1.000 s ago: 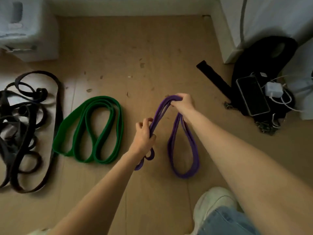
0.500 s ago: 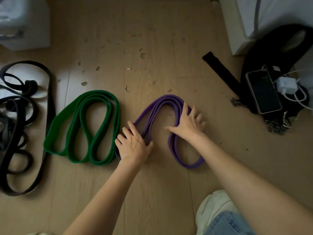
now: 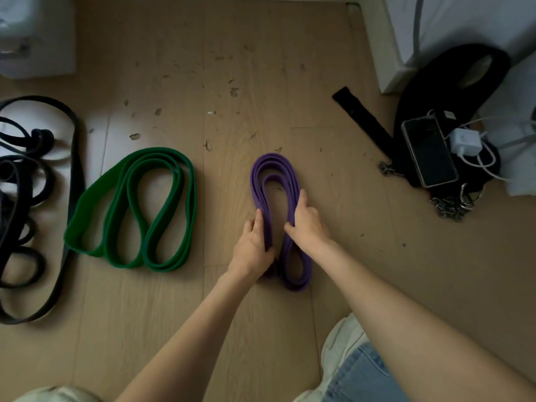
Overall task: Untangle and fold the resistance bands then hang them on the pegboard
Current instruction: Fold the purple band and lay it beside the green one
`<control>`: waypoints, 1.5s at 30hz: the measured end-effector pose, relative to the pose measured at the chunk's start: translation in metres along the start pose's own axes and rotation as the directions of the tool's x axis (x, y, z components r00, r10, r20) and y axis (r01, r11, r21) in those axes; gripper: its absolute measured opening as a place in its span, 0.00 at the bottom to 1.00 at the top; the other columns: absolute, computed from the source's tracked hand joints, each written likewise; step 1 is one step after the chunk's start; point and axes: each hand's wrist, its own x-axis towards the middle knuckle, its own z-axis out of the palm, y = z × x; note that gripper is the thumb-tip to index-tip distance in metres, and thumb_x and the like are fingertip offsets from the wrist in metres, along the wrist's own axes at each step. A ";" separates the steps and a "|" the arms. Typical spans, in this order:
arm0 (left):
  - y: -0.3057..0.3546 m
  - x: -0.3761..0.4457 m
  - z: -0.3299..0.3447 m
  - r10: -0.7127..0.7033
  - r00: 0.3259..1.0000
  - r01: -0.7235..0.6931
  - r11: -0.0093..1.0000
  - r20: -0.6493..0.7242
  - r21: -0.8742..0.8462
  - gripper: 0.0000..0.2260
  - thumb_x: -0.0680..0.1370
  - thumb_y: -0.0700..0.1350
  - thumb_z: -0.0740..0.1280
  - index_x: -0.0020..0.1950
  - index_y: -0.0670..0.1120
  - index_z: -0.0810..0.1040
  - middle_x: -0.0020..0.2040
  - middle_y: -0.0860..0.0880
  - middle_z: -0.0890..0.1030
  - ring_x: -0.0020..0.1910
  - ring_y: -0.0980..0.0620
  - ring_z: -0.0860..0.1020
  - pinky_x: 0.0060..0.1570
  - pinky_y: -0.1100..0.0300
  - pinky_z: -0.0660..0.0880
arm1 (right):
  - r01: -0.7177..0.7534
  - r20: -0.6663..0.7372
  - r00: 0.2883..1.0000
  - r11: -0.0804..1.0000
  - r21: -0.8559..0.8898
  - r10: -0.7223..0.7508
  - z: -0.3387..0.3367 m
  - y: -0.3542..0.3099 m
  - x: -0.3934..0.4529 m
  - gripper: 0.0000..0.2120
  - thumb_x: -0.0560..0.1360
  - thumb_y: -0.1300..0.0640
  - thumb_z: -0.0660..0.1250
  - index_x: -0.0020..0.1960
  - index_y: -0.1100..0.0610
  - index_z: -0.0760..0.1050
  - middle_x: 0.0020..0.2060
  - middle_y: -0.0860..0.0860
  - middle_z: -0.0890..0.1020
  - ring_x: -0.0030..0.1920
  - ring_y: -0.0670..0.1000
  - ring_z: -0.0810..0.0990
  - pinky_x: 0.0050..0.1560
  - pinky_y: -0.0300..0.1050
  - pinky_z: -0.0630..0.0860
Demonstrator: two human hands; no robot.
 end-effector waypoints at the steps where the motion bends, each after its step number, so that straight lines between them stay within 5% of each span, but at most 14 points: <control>1: 0.001 0.000 0.000 0.017 1.000 -0.017 1.000 -0.014 0.010 0.36 0.75 0.40 0.64 0.76 0.45 0.45 0.70 0.42 0.62 0.65 0.43 0.68 0.59 0.56 0.66 | 0.021 -0.026 0.999 1.000 -0.007 -0.021 -0.003 0.001 0.002 0.36 0.77 0.58 0.64 0.75 0.59 0.45 0.63 0.61 0.72 0.59 0.60 0.75 0.48 0.47 0.71; 4: 0.003 0.000 0.004 0.058 0.996 -0.055 0.997 -0.074 0.047 0.34 0.76 0.42 0.63 0.76 0.45 0.48 0.69 0.43 0.64 0.64 0.43 0.69 0.57 0.55 0.67 | 0.020 -0.091 0.996 1.000 -0.011 -0.021 -0.019 0.003 0.011 0.30 0.76 0.58 0.64 0.72 0.60 0.53 0.58 0.62 0.76 0.55 0.62 0.77 0.47 0.50 0.72; 8: 0.003 -0.005 0.010 -0.041 0.988 0.058 0.992 -0.151 0.110 0.33 0.76 0.49 0.63 0.76 0.47 0.50 0.68 0.45 0.65 0.61 0.42 0.71 0.54 0.51 0.71 | -0.051 0.023 0.998 0.986 -0.158 0.056 -0.045 0.004 0.034 0.41 0.72 0.48 0.70 0.74 0.61 0.51 0.68 0.61 0.67 0.67 0.62 0.68 0.62 0.54 0.67; 12: 0.003 0.003 0.003 -0.081 0.988 0.102 0.981 -0.132 0.164 0.36 0.74 0.52 0.67 0.74 0.45 0.51 0.67 0.43 0.64 0.63 0.41 0.67 0.58 0.51 0.68 | 0.175 -0.013 0.984 0.972 -0.157 -0.179 -0.050 -0.017 0.064 0.43 0.71 0.53 0.71 0.76 0.58 0.48 0.74 0.57 0.56 0.73 0.63 0.55 0.70 0.55 0.56; 17: 0.003 0.012 -0.003 -0.078 0.996 0.085 0.979 -0.042 0.186 0.44 0.71 0.47 0.71 0.76 0.47 0.42 0.67 0.43 0.62 0.61 0.39 0.71 0.56 0.47 0.71 | 0.278 -0.164 0.938 0.944 -0.176 -0.307 -0.045 -0.032 0.095 0.25 0.74 0.68 0.61 0.69 0.55 0.64 0.65 0.55 0.70 0.63 0.60 0.70 0.60 0.51 0.71; 23: -0.003 0.012 0.000 -0.024 0.996 0.036 0.990 -0.089 0.139 0.42 0.72 0.47 0.69 0.76 0.48 0.44 0.66 0.44 0.63 0.59 0.40 0.72 0.54 0.49 0.72 | 0.295 -0.295 0.874 0.904 -0.309 -0.386 -0.044 -0.020 0.102 0.15 0.77 0.53 0.63 0.60 0.57 0.70 0.52 0.57 0.77 0.53 0.60 0.77 0.47 0.52 0.72; 26: -0.005 0.009 0.002 -0.003 0.990 0.017 0.995 -0.141 0.101 0.38 0.73 0.46 0.68 0.75 0.47 0.47 0.68 0.45 0.64 0.61 0.43 0.72 0.54 0.51 0.72 | 0.287 -0.352 0.856 0.914 -0.286 -0.379 -0.042 -0.018 0.099 0.19 0.76 0.45 0.63 0.58 0.58 0.72 0.52 0.58 0.77 0.52 0.60 0.76 0.46 0.51 0.71; 29: -0.008 0.007 0.000 -0.038 0.988 0.047 0.997 -0.150 0.060 0.37 0.74 0.47 0.67 0.75 0.47 0.49 0.68 0.45 0.64 0.62 0.44 0.71 0.56 0.53 0.70 | 0.226 -0.275 0.919 0.949 -0.221 -0.283 -0.036 -0.030 0.097 0.25 0.75 0.40 0.62 0.62 0.58 0.70 0.59 0.59 0.74 0.60 0.61 0.72 0.54 0.52 0.70; 33: -0.007 0.009 -0.006 -0.190 0.975 0.201 0.976 -0.115 0.084 0.37 0.73 0.52 0.66 0.75 0.49 0.47 0.67 0.42 0.63 0.60 0.39 0.72 0.55 0.48 0.70 | 0.057 -0.150 0.984 0.960 -0.273 -0.101 -0.030 -0.024 0.082 0.42 0.70 0.37 0.67 0.74 0.55 0.53 0.71 0.60 0.60 0.71 0.63 0.59 0.65 0.60 0.61; 36: -0.001 0.007 -0.005 -0.333 0.939 0.343 0.929 -0.088 0.140 0.37 0.75 0.56 0.63 0.75 0.51 0.43 0.68 0.41 0.59 0.59 0.36 0.72 0.53 0.47 0.71 | -0.152 0.004 0.988 0.981 -0.120 0.154 -0.027 -0.008 0.059 0.57 0.63 0.33 0.70 0.76 0.54 0.39 0.75 0.59 0.47 0.73 0.65 0.48 0.69 0.63 0.54; 40: 0.002 0.004 -0.005 -0.274 0.961 0.277 0.950 -0.041 0.144 0.35 0.78 0.50 0.61 0.76 0.52 0.41 0.66 0.40 0.61 0.57 0.35 0.73 0.54 0.49 0.70 | -0.200 0.155 0.970 0.978 0.060 0.189 -0.028 -0.005 0.040 0.49 0.67 0.47 0.74 0.75 0.57 0.46 0.73 0.60 0.52 0.73 0.61 0.56 0.67 0.54 0.62; 45: -0.014 0.005 -0.021 -0.150 0.989 0.150 0.972 -0.017 0.182 0.36 0.77 0.44 0.63 0.76 0.52 0.42 0.63 0.39 0.67 0.58 0.37 0.73 0.56 0.49 0.69 | -0.051 0.125 0.991 0.998 -0.044 0.056 -0.032 -0.007 0.028 0.29 0.71 0.68 0.65 0.69 0.59 0.59 0.65 0.60 0.68 0.64 0.61 0.70 0.57 0.48 0.69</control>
